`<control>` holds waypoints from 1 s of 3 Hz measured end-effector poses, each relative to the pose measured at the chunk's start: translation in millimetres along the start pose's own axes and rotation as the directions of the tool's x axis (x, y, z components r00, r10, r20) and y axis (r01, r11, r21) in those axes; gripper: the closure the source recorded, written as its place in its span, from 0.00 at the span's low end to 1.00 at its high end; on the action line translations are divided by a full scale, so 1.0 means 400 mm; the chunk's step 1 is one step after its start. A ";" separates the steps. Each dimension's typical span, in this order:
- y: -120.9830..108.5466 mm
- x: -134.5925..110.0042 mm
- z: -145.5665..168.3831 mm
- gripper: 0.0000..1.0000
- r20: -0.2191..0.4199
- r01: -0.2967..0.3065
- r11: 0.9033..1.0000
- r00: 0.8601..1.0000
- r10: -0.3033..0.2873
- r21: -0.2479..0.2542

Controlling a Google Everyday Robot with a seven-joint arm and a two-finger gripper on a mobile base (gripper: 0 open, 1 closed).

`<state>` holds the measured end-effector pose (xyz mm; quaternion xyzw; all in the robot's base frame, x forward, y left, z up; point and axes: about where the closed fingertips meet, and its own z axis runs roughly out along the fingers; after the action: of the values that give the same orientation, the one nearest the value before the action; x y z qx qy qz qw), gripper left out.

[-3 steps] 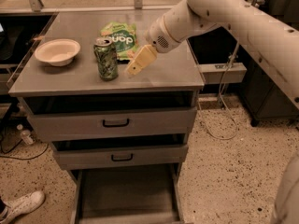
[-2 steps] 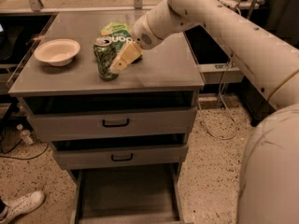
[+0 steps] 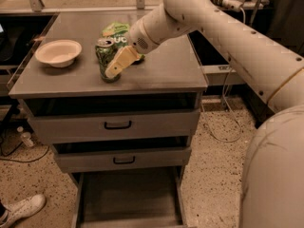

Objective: Place green can into bottom drawer

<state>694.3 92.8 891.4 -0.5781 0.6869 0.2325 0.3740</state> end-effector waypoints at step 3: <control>0.078 -0.044 0.032 0.00 0.057 0.009 0.998 0.998 -0.005 -0.065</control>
Offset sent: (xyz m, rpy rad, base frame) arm -0.0204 0.0264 0.0021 0.0631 0.0213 0.0469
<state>668.2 120.4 893.8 -0.5854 0.6661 0.2699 0.3753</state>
